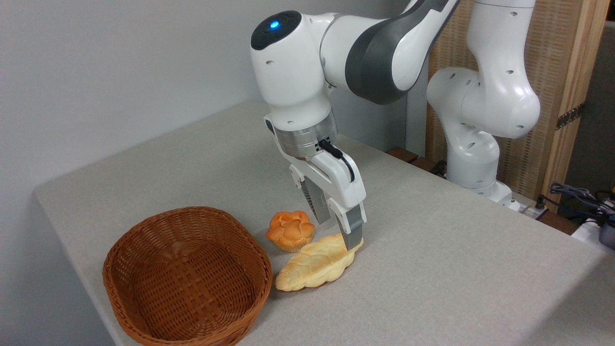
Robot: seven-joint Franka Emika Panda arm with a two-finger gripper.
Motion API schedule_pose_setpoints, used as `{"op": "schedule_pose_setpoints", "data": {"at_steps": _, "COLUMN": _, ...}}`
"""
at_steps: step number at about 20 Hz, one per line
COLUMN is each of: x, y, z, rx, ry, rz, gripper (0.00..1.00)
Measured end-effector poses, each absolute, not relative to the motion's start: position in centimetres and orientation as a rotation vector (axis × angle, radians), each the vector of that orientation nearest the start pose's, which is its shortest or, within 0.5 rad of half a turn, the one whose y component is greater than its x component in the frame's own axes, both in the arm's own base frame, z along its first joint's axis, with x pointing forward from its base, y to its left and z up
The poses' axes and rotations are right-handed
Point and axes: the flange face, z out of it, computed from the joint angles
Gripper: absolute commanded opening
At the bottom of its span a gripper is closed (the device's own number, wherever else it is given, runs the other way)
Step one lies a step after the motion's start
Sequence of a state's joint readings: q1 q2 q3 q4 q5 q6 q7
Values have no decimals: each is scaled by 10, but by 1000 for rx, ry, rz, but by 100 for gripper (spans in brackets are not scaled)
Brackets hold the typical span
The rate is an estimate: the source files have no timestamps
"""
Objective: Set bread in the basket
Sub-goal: 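Lower the open gripper down onto the long golden bread loaf, then close the gripper around the middle of the golden loaf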
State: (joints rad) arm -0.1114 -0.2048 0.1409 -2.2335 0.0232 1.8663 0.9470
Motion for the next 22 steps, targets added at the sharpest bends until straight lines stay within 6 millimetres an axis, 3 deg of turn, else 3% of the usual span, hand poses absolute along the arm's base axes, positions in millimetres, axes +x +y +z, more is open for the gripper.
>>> {"op": "schedule_pose_setpoints", "data": {"at_steps": 10, "x": 471, "y": 17, "z": 412, "rx": -2849, "ry": 1495, "rz": 240, "gripper": 99}}
{"op": "schedule_pose_setpoints", "data": {"at_steps": 11, "x": 473, "y": 17, "z": 411, "rx": -2844, "ry": 1492, "rz": 221, "gripper": 92}}
{"op": "schedule_pose_setpoints", "data": {"at_steps": 13, "x": 479, "y": 17, "z": 409, "rx": -2834, "ry": 1485, "rz": 182, "gripper": 53}}
{"op": "schedule_pose_setpoints", "data": {"at_steps": 15, "x": 482, "y": 18, "z": 407, "rx": -2825, "ry": 1480, "rz": 152, "gripper": 32}}
{"op": "schedule_pose_setpoints", "data": {"at_steps": 22, "x": 485, "y": 27, "z": 410, "rx": -2811, "ry": 1494, "rz": 115, "gripper": 29}}
